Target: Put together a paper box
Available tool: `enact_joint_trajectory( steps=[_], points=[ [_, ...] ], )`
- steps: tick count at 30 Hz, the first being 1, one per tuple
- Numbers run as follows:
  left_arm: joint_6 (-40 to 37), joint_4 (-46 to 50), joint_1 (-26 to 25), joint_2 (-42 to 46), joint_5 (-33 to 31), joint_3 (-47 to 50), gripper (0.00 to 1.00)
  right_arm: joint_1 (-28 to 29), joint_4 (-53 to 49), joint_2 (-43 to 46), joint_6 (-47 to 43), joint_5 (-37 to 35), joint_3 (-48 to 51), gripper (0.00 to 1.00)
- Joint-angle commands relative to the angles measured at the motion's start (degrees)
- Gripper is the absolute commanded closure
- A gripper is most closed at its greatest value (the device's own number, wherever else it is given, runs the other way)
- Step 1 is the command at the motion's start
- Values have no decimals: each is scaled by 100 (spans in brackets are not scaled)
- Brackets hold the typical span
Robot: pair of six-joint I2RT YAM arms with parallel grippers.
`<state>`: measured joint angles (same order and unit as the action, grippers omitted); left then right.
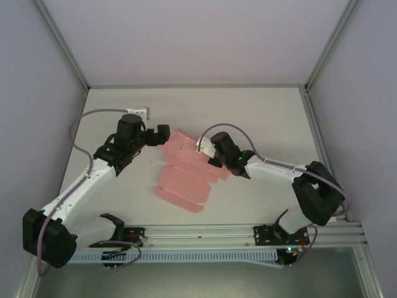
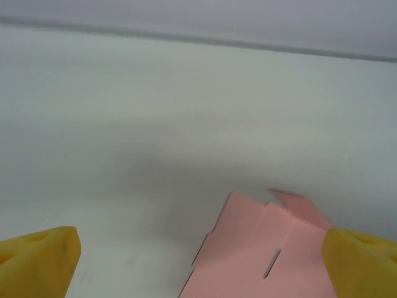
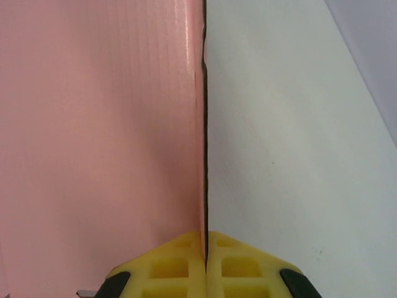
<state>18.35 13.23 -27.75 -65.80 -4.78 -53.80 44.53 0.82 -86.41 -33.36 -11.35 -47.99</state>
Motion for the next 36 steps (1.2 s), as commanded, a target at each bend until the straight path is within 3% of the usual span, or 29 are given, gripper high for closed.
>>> enact_joint_trajectory(
  steps=[1,4,9,19,29,33,36],
  points=[
    [-1973,-228,16,-386,1480,-521,0,21,-401,87,-265,289,-227,100],
    [-3205,163,15,-855,2442,-971,0,27,-739,120,-276,555,-364,100],
    [-4613,946,15,-1448,3271,-1440,0,2,-887,202,-291,741,-415,100],
    [-6026,1833,65,-2344,3701,-1916,15,-299,-1605,151,-350,1682,-864,100],
    [-5905,2298,129,-2748,3348,-2335,49,-419,-1828,97,-471,1692,-1129,100],
    [-5529,2181,95,-2675,3068,-2350,74,-429,-1919,-7,-338,1550,-1271,100],
    [-5298,1947,-16,-2631,2652,-2305,86,-433,-1925,-78,-184,1413,-1370,100]
  ],
)
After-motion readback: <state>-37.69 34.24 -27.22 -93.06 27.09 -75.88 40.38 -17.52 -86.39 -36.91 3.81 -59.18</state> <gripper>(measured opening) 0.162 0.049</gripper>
